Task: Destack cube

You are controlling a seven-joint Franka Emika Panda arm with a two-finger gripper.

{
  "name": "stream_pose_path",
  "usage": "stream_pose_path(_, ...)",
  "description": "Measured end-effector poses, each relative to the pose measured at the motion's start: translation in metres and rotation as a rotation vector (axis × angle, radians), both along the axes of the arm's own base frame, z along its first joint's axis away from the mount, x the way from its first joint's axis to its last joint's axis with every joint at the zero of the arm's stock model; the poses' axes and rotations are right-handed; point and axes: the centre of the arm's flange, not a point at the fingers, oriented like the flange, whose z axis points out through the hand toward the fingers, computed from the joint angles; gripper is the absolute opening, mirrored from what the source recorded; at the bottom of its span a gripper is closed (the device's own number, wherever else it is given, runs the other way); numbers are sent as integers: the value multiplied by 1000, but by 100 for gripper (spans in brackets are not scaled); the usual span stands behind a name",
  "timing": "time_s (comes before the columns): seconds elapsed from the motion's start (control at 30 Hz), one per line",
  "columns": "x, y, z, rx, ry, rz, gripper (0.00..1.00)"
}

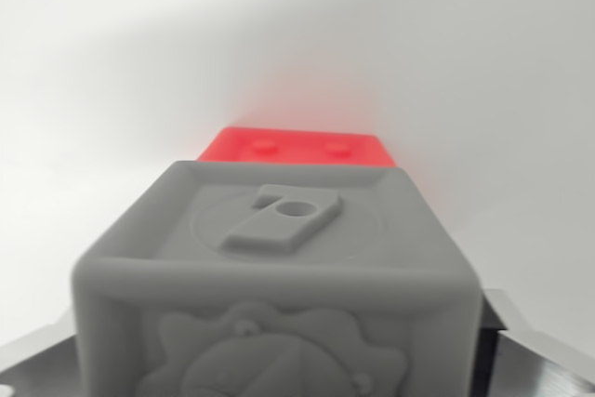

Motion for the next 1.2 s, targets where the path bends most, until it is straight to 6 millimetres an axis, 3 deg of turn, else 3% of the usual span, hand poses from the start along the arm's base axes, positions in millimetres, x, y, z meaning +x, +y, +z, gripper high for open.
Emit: stream_pose_path(1.2,1,0,7,0,-4,0,0)
